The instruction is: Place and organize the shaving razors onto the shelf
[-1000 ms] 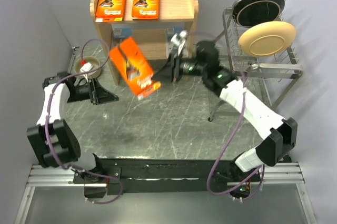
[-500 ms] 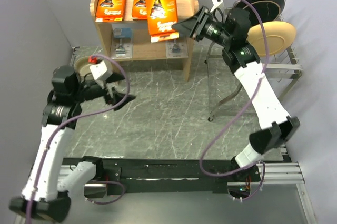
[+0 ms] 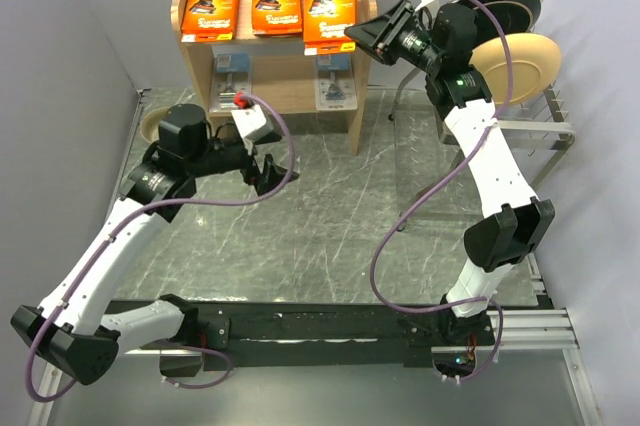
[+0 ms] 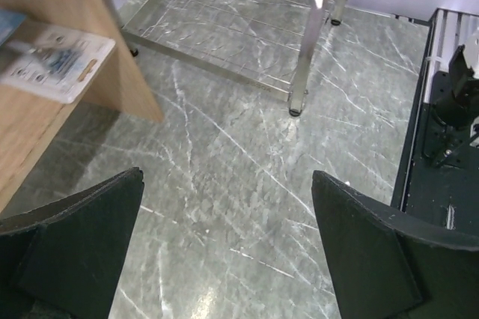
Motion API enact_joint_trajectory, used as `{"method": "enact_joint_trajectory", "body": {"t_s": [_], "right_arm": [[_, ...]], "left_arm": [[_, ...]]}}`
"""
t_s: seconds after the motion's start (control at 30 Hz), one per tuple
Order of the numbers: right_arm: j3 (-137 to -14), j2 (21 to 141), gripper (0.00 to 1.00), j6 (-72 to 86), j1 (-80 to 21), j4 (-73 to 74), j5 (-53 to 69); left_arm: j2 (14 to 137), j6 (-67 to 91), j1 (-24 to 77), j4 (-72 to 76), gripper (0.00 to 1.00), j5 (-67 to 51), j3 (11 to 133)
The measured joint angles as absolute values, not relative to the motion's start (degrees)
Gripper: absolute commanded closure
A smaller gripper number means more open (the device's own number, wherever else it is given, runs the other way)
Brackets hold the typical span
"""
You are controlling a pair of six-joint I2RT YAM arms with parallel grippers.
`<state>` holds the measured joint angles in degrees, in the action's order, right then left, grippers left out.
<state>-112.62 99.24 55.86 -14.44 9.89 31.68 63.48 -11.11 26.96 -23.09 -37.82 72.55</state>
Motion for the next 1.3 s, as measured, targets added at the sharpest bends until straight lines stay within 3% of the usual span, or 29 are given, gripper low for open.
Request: {"method": "enact_joint_trajectory", "body": {"t_s": [0.2, 0.3, 0.33, 0.4, 0.53, 1.3], "right_arm": [[-112.55, 99.24, 0.98, 57.12, -14.09, 11.53, 30.15], [-112.55, 99.24, 0.85, 57.25, -14.09, 12.19, 29.39], [-112.55, 99.24, 0.73, 57.25, -14.09, 12.34, 29.19], [-112.57, 99.24, 0.58, 57.25, -14.06, 12.8, 28.67], [-112.97, 99.26, 0.48, 57.19, -14.09, 13.02, 27.81], [-109.75, 97.03, 0.42, 55.88, -13.82, 13.34, 23.73]], "left_arm": [[64.66, -11.05, 29.28, -21.82, 0.01, -35.9, 72.55], [65.32, -10.74, 29.93, -21.21, 0.01, -35.59, 72.55], [65.52, -10.61, 30.26, -20.84, 0.0, -35.55, 72.55], [65.65, -10.15, 30.81, -20.29, 0.01, -35.46, 72.55], [65.69, -9.3, 31.88, -18.85, 0.01, -34.83, 72.53], [74.85, -1.85, 33.26, -6.94, 0.01, -25.98, 80.29]]}}
